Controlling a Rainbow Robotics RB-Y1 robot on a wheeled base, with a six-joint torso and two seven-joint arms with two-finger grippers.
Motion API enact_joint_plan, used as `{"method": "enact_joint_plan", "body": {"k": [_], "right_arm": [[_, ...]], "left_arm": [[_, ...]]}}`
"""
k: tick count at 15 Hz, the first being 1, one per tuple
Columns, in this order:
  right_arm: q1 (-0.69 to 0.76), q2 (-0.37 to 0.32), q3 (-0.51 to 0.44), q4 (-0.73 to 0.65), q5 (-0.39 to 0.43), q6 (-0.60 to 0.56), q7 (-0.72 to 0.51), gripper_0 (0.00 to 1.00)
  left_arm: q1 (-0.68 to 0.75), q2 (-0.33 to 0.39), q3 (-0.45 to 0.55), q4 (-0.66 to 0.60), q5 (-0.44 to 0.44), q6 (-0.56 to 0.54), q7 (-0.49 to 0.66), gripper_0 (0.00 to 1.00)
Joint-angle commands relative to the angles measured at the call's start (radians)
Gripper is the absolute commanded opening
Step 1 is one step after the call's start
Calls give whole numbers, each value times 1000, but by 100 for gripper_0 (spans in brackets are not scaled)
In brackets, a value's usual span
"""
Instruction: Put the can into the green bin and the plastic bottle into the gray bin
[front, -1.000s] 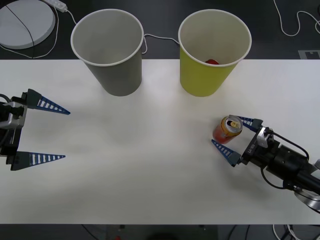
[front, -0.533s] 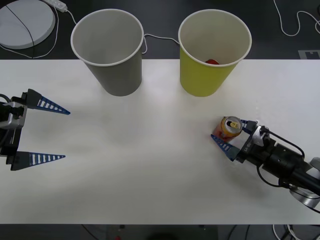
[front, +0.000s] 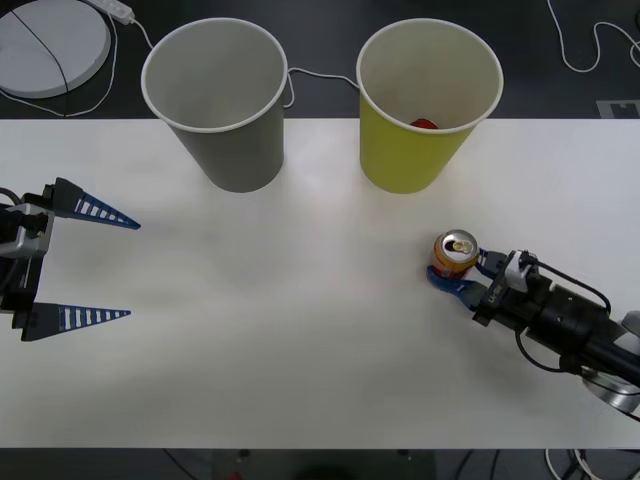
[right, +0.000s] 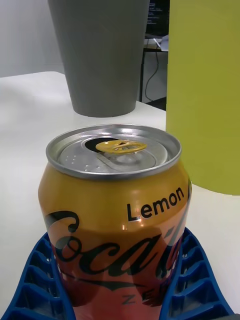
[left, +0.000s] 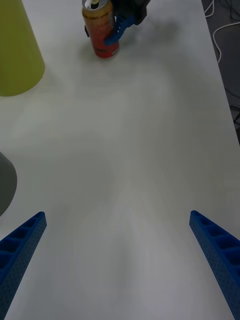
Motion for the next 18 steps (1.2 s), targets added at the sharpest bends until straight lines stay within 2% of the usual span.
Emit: {"method": "enact_joint_plan", "body": {"k": [1,6,10,13,16,18], "right_arm": [[1,-30,-27,-21,62,-22,-37,0],[44,-92,-167,-137,298,-89,-258,0],[155,-140,-322,-361,494,-89,-485,0],[257,-155,-478,-582,683,-95,-721,0],[357,-155,-626,-834,871,-117,-1008,0],[389,-154,-698,-958,962,-155,-1178,0]], "left_arm": [[0,0,0,0,0,0,0,100],[0,0,0,0,0,0,0,100],[0,0,0,0,0,0,0,100],[0,0,0,0,0,0,0,100],[0,0,0,0,0,0,0,100],[0,0,0,0,0,0,0,100]]}}
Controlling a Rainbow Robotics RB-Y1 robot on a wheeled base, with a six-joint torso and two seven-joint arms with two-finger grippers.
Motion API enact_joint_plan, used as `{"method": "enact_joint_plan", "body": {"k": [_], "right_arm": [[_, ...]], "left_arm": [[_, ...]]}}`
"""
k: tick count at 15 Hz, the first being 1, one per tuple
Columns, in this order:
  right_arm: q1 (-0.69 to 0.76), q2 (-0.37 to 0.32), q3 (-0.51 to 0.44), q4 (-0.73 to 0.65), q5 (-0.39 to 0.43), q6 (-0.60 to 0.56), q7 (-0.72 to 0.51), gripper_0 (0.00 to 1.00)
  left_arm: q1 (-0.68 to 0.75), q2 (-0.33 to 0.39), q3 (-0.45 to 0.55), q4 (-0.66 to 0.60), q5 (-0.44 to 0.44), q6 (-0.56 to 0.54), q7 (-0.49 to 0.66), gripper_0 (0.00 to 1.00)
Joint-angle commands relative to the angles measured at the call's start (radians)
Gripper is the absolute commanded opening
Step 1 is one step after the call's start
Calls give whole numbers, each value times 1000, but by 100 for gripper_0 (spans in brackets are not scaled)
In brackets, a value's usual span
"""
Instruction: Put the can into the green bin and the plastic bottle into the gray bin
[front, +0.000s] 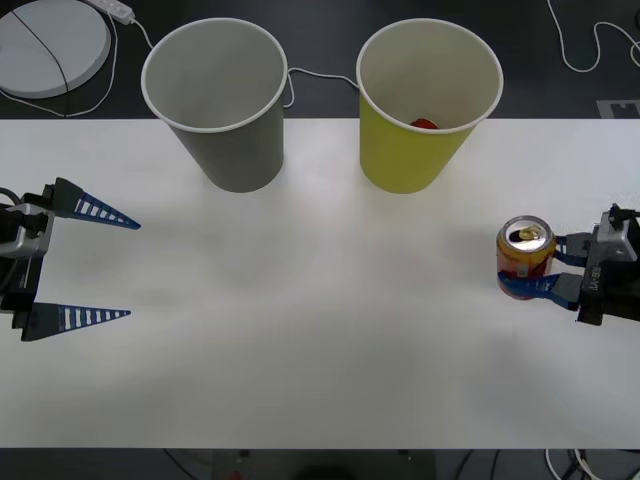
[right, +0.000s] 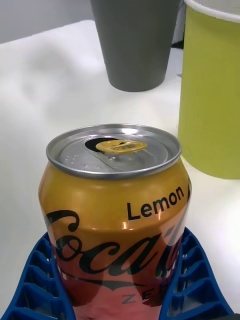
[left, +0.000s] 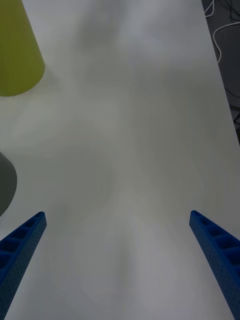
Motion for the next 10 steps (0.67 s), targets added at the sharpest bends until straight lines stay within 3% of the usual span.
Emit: {"method": "enact_joint_plan", "body": {"k": [1,4,10], "right_arm": [[30,0,-97,-159,116,-70,-231,0],[13,-17,-193,-274,210,-182,-448,0],[-99,-163,-220,-349,208,-305,-797,0]], "left_arm": [[0,0,0,0,0,0,0,100],[0,0,0,0,0,0,0,100],[0,0,0,0,0,0,0,100]]}}
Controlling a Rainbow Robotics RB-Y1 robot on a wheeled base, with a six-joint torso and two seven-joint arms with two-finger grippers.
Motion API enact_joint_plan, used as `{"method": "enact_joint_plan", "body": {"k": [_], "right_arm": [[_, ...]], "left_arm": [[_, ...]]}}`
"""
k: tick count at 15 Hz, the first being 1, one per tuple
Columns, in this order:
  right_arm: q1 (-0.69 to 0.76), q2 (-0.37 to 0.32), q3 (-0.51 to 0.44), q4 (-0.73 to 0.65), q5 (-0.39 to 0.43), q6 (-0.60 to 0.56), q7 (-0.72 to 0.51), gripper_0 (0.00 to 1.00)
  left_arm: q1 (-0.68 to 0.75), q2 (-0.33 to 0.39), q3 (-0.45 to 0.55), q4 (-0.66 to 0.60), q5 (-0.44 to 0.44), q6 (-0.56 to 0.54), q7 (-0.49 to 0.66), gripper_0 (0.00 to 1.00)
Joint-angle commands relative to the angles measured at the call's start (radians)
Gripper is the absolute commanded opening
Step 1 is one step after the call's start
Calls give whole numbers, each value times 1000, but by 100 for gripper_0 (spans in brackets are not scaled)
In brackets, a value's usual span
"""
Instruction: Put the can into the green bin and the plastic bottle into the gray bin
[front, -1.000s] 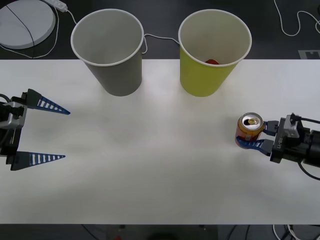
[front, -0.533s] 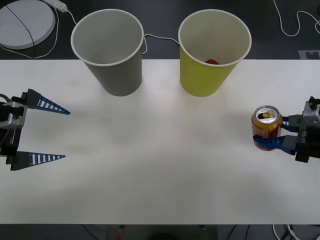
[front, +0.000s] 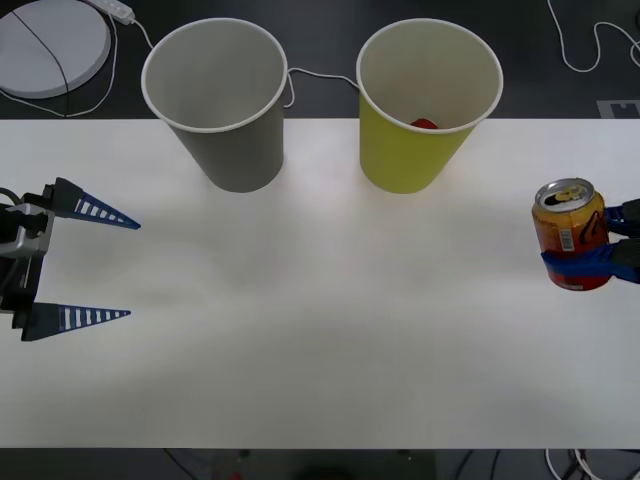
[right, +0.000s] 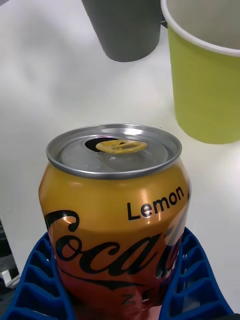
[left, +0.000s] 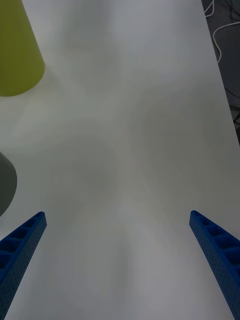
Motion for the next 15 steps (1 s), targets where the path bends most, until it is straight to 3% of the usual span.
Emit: {"method": "enact_joint_plan", "body": {"k": [1,4,7,12,15], "right_arm": [[-81,-66,-1,-8,0,-65,-149,0],[-181,-129,17,-8,11,-114,-288,0],[-317,-204,104,12,36,-122,-410,0],[-591,-221,287,164,77,-157,-425,0],[-795,-210,456,301,106,-157,-422,0]], "left_arm": [[0,0,0,0,0,0,0,100],[0,0,0,0,0,0,0,100],[0,0,0,0,0,0,0,100],[0,0,0,0,0,0,0,100],[0,0,0,0,0,0,0,100]]}}
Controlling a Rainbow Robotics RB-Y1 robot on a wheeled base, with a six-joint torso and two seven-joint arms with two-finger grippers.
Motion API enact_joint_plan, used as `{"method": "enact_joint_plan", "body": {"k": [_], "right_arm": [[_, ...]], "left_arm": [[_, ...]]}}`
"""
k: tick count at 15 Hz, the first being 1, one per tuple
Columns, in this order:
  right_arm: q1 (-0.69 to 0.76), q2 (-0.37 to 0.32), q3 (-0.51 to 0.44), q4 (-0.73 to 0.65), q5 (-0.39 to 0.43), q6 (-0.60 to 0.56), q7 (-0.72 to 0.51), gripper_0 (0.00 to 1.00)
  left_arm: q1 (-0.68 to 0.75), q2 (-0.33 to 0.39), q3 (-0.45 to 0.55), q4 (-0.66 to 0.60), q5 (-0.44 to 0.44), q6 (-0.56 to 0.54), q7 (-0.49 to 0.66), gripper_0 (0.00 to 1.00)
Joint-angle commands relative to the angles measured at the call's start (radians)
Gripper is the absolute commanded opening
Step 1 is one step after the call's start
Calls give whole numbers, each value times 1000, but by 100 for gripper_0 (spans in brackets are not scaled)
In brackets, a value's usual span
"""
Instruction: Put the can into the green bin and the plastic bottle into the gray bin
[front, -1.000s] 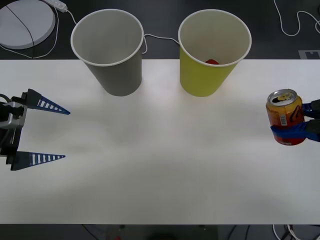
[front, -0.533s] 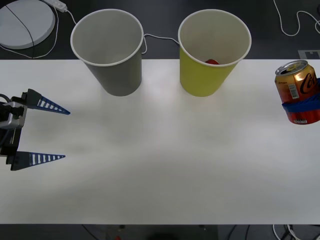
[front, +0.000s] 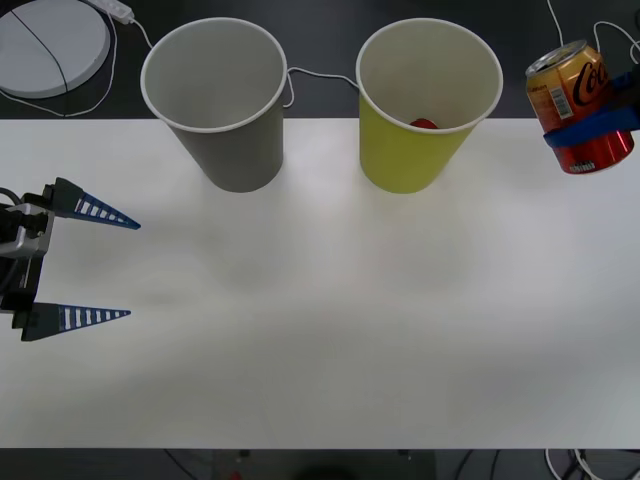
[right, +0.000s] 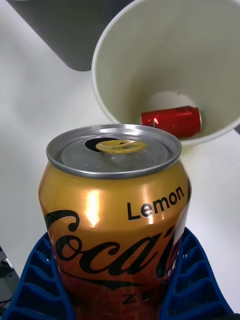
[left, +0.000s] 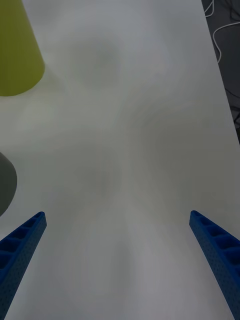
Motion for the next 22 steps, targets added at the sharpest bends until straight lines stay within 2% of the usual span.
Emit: {"method": "enact_joint_plan", "body": {"k": [1,6,9,14,17,18,19,20,21,22], "right_arm": [[-170,23,144,127,26,0,9,0],[-437,114,365,369,86,2,25,0],[-549,198,454,486,184,26,34,0],[-623,333,504,602,334,81,34,0],[-646,350,527,608,371,88,34,0],[-647,351,529,608,373,89,34,3],[-647,351,529,608,373,91,38,21],[-649,351,529,608,373,91,55,60],[-649,351,529,608,373,91,69,93],[-649,350,529,608,367,89,86,100]], "left_arm": [[0,0,0,0,0,0,0,100],[0,0,0,0,0,0,0,100],[0,0,0,0,0,0,0,100],[0,0,0,0,0,0,0,100],[0,0,0,0,0,0,0,100],[0,0,0,0,0,0,0,100],[0,0,0,0,0,0,0,100],[0,0,0,0,0,0,0,100],[0,0,0,0,0,0,0,100],[0,0,0,0,0,0,0,100]]}}
